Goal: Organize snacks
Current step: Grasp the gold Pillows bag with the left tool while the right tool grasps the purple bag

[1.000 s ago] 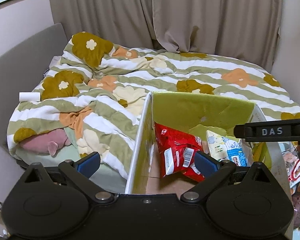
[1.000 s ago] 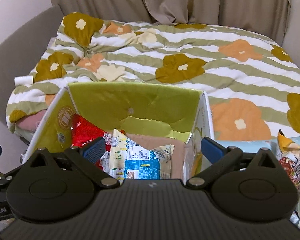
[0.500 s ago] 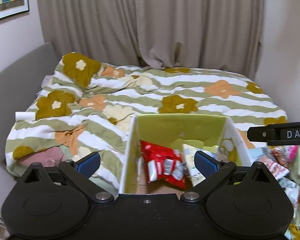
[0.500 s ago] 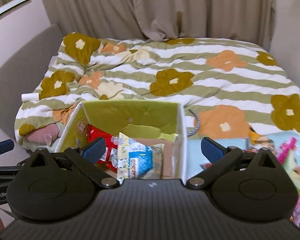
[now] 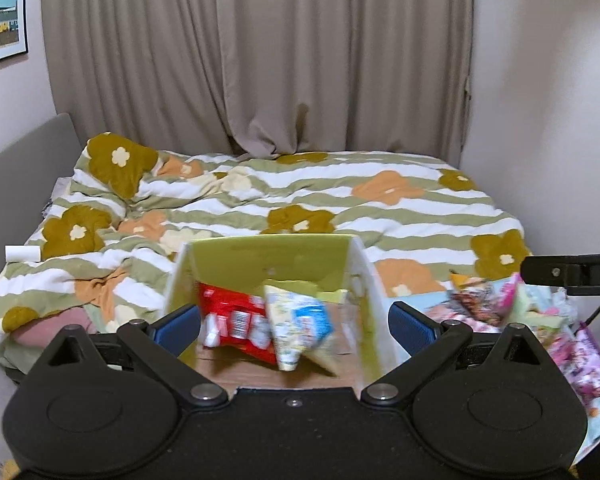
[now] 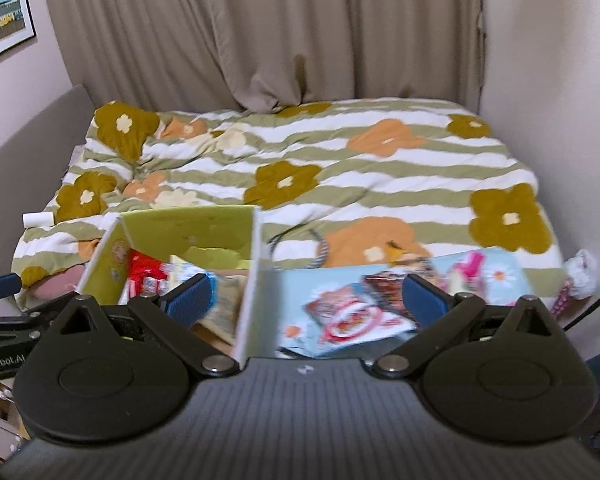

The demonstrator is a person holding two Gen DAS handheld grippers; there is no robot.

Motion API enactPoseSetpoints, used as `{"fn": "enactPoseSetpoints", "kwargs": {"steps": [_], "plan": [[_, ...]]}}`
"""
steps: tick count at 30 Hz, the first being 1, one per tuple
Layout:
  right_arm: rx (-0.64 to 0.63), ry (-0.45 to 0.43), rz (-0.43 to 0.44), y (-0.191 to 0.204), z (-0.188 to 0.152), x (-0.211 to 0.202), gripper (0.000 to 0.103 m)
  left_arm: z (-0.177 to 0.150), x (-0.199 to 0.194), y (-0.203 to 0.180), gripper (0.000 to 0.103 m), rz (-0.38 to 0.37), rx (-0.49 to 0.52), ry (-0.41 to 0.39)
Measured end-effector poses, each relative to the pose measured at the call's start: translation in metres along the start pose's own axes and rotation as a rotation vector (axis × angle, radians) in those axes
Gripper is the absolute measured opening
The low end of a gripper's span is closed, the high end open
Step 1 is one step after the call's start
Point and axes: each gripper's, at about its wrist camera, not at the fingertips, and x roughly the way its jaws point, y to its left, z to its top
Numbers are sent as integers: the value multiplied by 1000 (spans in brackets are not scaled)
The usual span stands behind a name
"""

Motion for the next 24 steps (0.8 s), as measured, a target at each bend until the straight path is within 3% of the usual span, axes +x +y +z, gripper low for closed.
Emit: {"fn": "enactPoseSetpoints", "kwargs": {"steps": [12, 24], "plan": [[-9, 14, -32, -131, -39, -48, 103, -34, -17, -132, 102, -82, 15, 50], [85, 149, -30, -219, -84, -15, 103, -100, 25, -235, 101, -202, 72, 282]]}}
